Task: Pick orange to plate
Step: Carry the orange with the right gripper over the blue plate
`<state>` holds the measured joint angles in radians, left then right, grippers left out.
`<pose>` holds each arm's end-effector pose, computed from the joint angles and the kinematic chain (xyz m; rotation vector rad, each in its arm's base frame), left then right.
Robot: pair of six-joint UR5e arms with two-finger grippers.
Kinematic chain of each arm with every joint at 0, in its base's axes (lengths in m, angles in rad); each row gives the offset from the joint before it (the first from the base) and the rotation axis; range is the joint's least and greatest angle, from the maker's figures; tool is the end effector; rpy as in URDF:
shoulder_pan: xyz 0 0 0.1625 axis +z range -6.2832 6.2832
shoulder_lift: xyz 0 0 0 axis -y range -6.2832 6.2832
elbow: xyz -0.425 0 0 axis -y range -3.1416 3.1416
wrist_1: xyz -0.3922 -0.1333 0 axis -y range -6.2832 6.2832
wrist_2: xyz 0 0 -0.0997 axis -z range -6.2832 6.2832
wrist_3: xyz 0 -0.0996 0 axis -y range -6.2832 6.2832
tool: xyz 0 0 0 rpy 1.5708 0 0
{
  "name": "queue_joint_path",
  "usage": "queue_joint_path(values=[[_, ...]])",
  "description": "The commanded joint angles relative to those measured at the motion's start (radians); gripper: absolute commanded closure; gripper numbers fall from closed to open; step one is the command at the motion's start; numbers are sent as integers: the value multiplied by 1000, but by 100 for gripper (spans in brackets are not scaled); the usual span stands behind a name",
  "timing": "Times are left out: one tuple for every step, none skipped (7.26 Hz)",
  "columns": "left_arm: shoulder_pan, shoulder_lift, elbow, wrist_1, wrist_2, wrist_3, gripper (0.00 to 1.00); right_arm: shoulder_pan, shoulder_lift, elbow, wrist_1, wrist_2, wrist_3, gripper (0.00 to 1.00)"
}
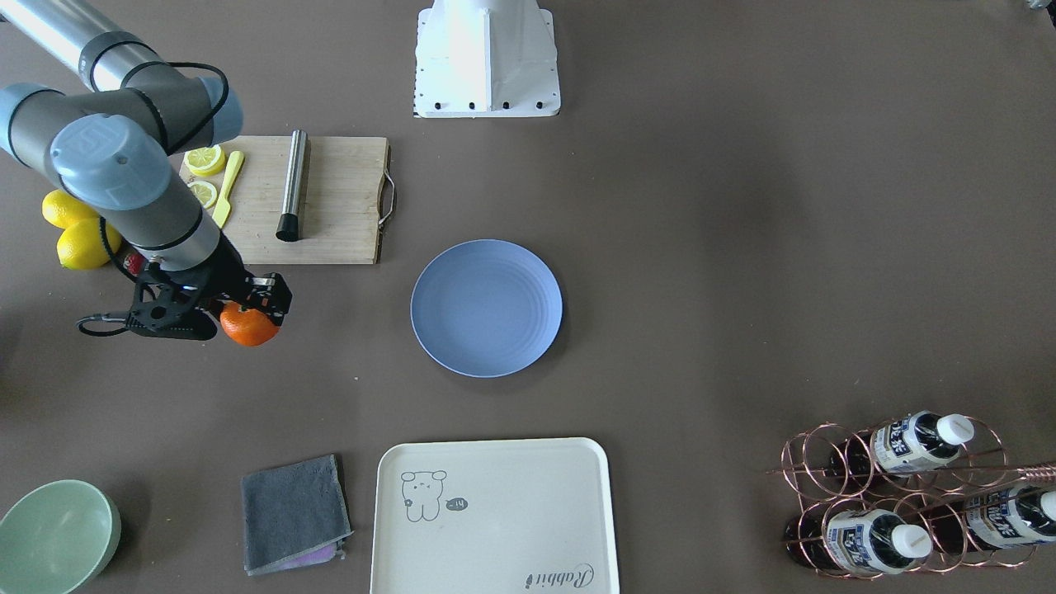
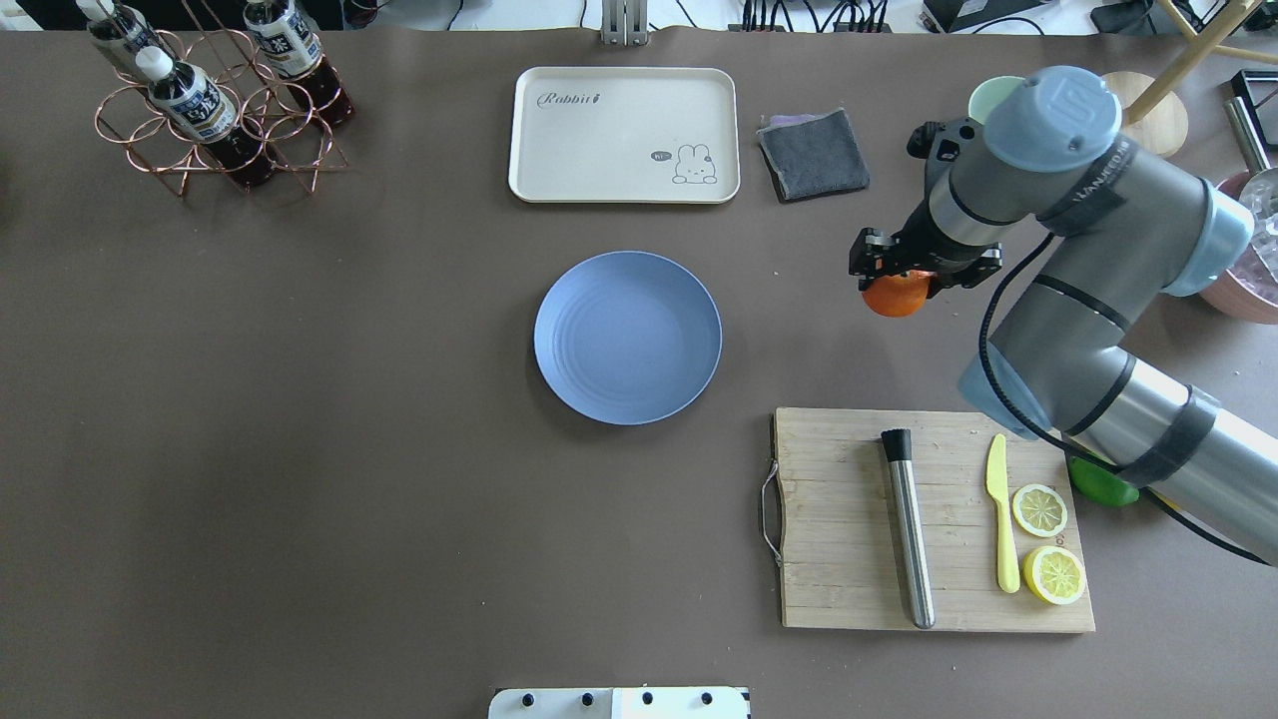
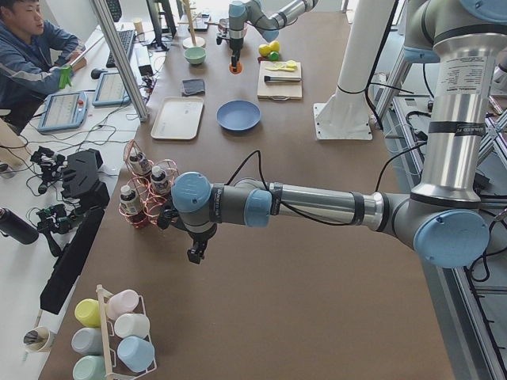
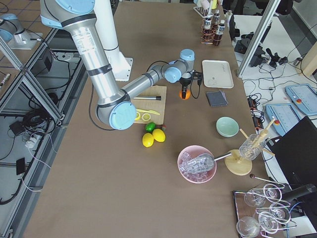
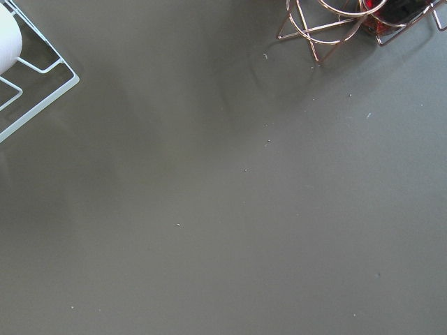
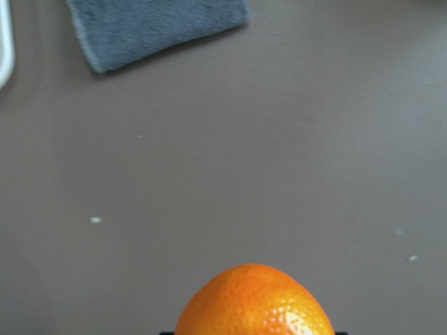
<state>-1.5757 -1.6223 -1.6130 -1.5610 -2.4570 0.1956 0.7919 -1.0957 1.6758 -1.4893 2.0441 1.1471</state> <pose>-0.0587 -0.5167 0.6046 0.1669 0.8752 0.2151 -0.3980 -0.5283 0.3342 -0.0035 -0.7935 0.1922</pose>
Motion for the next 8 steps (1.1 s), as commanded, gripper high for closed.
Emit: queue_joint_path(values=[[2, 16, -4, 74, 118, 1, 0, -132, 159, -10, -78, -82, 240, 100], [-1, 19, -2, 93, 122, 1, 0, -190, 204, -19, -100, -128, 294, 100], [-3, 33, -4, 93, 122, 1, 0, -224, 262, -69, -101, -149, 339, 100], [-3, 35, -4, 93, 124, 1, 0, -247, 345, -171, -98, -177, 379, 100], [-10, 36, -5, 93, 124, 1, 0, -258, 426, -274, -92, -198, 397, 100], [-21, 44, -11, 93, 124, 1, 0, -263, 450, -316, -89, -206, 405, 100], [-21, 48, -16, 93, 122, 1, 0, -267, 448, -324, -89, -220, 404, 100], [-21, 59, -19, 93, 122, 1, 0, -272, 450, -337, -85, -229, 404, 100]])
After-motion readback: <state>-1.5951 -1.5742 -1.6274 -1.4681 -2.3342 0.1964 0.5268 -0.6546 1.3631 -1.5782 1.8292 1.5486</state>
